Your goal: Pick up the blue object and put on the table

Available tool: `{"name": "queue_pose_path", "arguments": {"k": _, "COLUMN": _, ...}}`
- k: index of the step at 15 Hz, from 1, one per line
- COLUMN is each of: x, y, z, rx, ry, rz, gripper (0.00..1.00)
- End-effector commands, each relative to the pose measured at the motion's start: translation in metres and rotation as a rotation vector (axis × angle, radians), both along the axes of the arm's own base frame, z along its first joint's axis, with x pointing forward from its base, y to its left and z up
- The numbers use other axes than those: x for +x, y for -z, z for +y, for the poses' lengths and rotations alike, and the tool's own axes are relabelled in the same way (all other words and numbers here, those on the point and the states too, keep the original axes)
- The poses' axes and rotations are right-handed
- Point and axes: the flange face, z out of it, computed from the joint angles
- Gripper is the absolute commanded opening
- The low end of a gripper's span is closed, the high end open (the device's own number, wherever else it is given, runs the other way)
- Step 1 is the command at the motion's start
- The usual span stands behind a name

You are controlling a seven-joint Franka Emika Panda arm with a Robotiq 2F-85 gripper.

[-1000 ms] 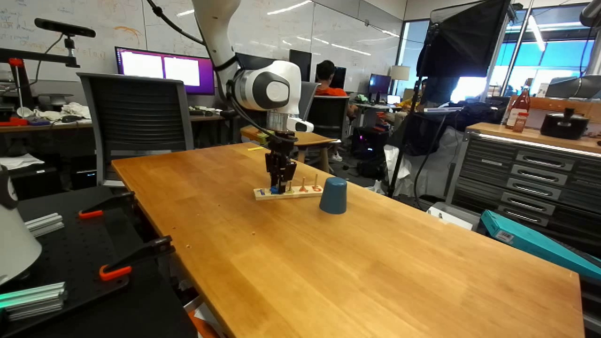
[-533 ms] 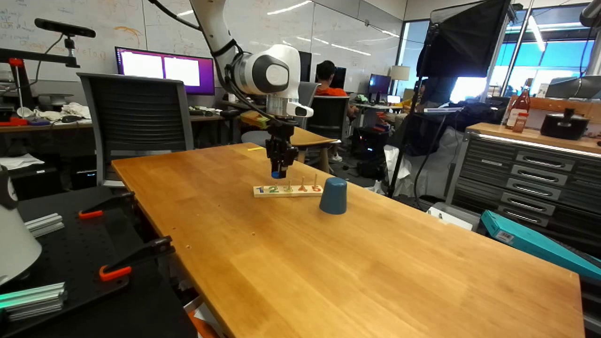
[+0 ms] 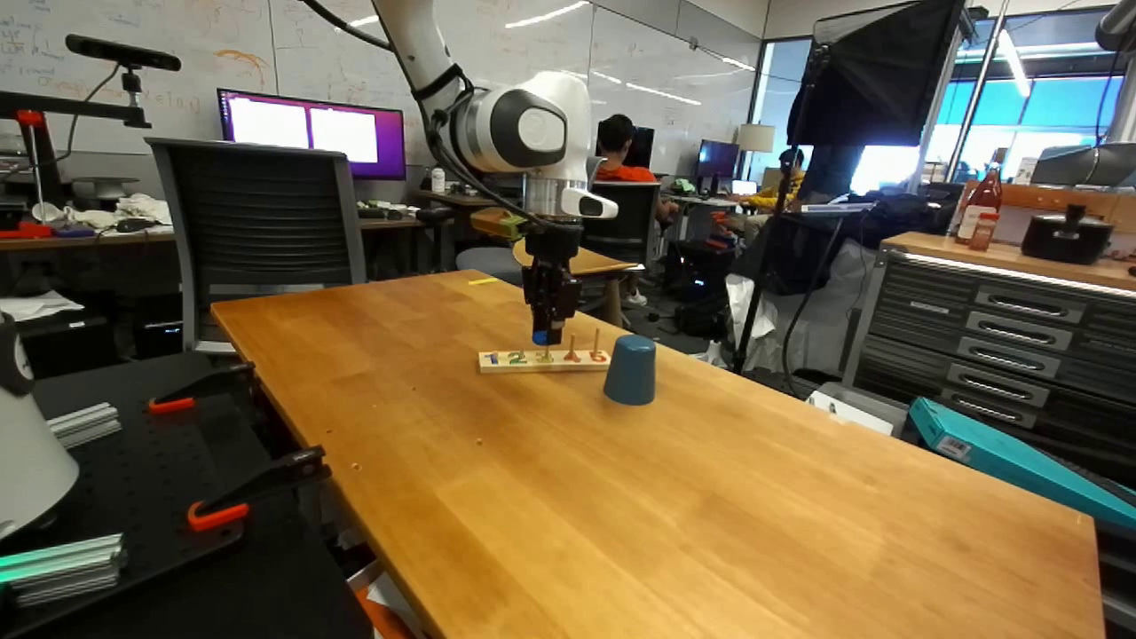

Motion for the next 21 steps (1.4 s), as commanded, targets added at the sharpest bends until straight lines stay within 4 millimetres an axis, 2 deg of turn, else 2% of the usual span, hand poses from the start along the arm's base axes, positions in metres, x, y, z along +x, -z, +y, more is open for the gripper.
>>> {"name": "queue_pose_path", "arguments": {"k": 1, "x": -0.012, "y": 0.015, "z": -0.023, "rx": -0.037, "ry": 0.033, "rz": 0.023, "gripper": 0.18}}
{"name": "queue_pose_path", "arguments": {"k": 2, "x": -0.014, "y": 0.019, "z": -0.027, "rx": -0.042, "ry": 0.038, "rz": 0.033, "gripper": 0.18}}
{"name": "queue_pose_path", "arguments": {"k": 3, "x": -0.016, "y": 0.022, "z": -0.029, "rx": -0.043, "ry": 0.038, "rz": 0.044, "gripper": 0.68}}
{"name": "queue_pose_path", "arguments": {"k": 4, "x": -0.016, "y": 0.020, "z": -0.027, "rx": -0.040, "ry": 0.038, "rz": 0.044, "gripper": 0.69}}
{"name": "queue_pose_path", "arguments": {"k": 5, "x": -0.015, "y": 0.016, "z": -0.024, "rx": -0.033, "ry": 0.034, "rz": 0.044, "gripper": 0.76}}
{"name": "queue_pose_path", "arguments": {"k": 7, "x": -0.011, "y": -0.008, "z": -0.009, "rx": -0.016, "ry": 0.005, "rz": 0.031, "gripper": 0.90}}
{"name": "queue_pose_path", "arguments": {"k": 8, "x": -0.009, "y": -0.027, "z": 0.002, "rx": -0.008, "ry": -0.022, "rz": 0.019, "gripper": 0.99}}
{"name": "queue_pose_path", "arguments": {"k": 12, "x": -0.012, "y": -0.105, "z": 0.042, "rx": 0.018, "ry": -0.137, "rz": 0.017, "gripper": 1.00}}
{"name": "queue_pose_path", "arguments": {"k": 14, "x": -0.019, "y": -0.151, "z": 0.058, "rx": 0.037, "ry": -0.181, "rz": 0.034, "gripper": 1.00}}
{"name": "queue_pose_path", "arguments": {"k": 16, "x": -0.029, "y": -0.194, "z": 0.068, "rx": 0.042, "ry": -0.213, "rz": 0.042, "gripper": 1.00}}
{"name": "queue_pose_path", "arguments": {"k": 18, "x": -0.039, "y": -0.230, "z": 0.072, "rx": 0.047, "ry": -0.233, "rz": 0.064, "gripper": 1.00}}
{"name": "queue_pose_path", "arguments": {"k": 19, "x": -0.028, "y": -0.199, "z": 0.071, "rx": 0.028, "ry": -0.207, "rz": 0.052, "gripper": 1.00}}
{"name": "queue_pose_path", "arguments": {"k": 21, "x": -0.037, "y": -0.227, "z": 0.073, "rx": 0.027, "ry": -0.221, "rz": 0.050, "gripper": 1.00}}
